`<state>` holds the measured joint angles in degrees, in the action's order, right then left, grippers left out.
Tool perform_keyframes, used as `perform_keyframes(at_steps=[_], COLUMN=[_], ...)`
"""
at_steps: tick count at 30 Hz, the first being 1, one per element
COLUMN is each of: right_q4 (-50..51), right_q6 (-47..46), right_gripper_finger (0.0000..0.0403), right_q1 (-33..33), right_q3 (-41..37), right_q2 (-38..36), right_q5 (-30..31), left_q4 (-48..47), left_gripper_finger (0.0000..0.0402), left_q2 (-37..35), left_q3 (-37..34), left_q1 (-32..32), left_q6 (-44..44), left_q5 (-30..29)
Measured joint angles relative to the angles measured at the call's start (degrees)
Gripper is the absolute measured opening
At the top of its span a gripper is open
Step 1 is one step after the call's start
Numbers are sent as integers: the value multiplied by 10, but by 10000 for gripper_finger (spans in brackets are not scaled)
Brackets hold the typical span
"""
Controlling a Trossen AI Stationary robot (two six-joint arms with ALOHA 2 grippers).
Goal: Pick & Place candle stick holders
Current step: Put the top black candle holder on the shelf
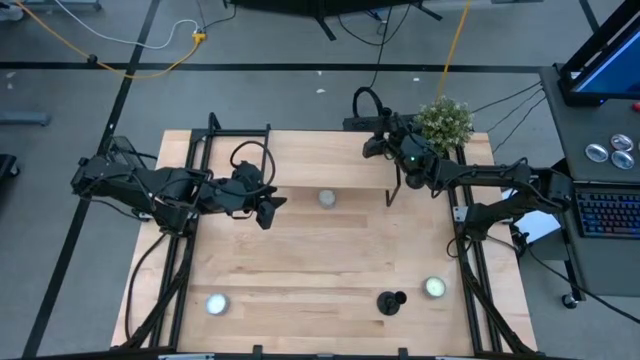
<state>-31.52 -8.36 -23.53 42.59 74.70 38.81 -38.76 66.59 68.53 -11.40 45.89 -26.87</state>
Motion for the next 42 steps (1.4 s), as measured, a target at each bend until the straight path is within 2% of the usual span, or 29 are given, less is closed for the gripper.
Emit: perform_keyframes(at_steps=[4, 9, 16, 27, 35, 42], right_q4=[4, 6, 57, 163, 255, 297], right_q6=[3, 38, 50, 49, -10, -18], right_gripper_finger=[187, 200, 198, 197, 196, 196], right_q1=[4, 12, 25, 58, 103, 148], right_q3=[1, 1, 1, 1, 1, 1], right_q2=[-8, -27, -57, -127, -190, -247], right_q5=[1, 1, 3, 4, 2, 2], left_q4=[0, 0, 0, 1, 28, 35], left_gripper_finger=[225, 225, 225, 225, 225, 225], left_q2=[0, 0, 0, -11, -25, -26], left_q3=[0, 0, 0, -36, -65, -69], left_q1=[0, 0, 0, 0, -3, -4], left_q6=[-13, -35, -67, -57, -70, -102], left_q5=[-1, -14, -17, -16, -5, 6])
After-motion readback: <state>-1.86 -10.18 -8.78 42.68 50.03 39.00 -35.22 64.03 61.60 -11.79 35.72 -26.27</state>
